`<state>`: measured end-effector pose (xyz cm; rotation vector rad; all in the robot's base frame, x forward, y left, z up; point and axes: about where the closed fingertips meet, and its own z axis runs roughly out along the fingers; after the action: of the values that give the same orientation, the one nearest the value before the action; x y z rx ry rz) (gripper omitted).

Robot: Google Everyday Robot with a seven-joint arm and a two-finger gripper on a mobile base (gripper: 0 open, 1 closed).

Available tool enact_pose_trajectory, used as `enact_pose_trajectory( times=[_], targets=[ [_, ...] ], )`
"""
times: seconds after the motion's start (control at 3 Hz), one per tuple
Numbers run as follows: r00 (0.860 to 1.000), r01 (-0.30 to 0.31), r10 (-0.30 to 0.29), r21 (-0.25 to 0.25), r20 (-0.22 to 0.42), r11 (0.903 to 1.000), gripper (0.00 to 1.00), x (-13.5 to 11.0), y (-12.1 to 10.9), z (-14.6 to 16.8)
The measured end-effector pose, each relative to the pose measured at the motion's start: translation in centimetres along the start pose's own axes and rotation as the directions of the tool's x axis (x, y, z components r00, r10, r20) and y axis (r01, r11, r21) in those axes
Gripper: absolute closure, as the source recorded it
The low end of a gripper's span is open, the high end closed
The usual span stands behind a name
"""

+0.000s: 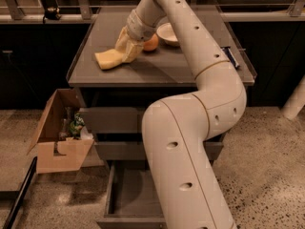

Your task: Place sponge into bottom drawer

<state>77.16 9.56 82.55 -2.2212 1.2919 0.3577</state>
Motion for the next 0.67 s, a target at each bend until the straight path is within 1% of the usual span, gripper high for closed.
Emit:
enact_pose_trajectory(
  times=[0.33,0.67],
  targets=[
    [0.999,0.025,-0.029,0.075,0.044,0.9968,1.00,0.1,-1.2,-0.7],
    [0.988,0.063,-0.088,0.193,0.126,0.9792,1.00,0.2,-2.0,-3.0]
  ],
)
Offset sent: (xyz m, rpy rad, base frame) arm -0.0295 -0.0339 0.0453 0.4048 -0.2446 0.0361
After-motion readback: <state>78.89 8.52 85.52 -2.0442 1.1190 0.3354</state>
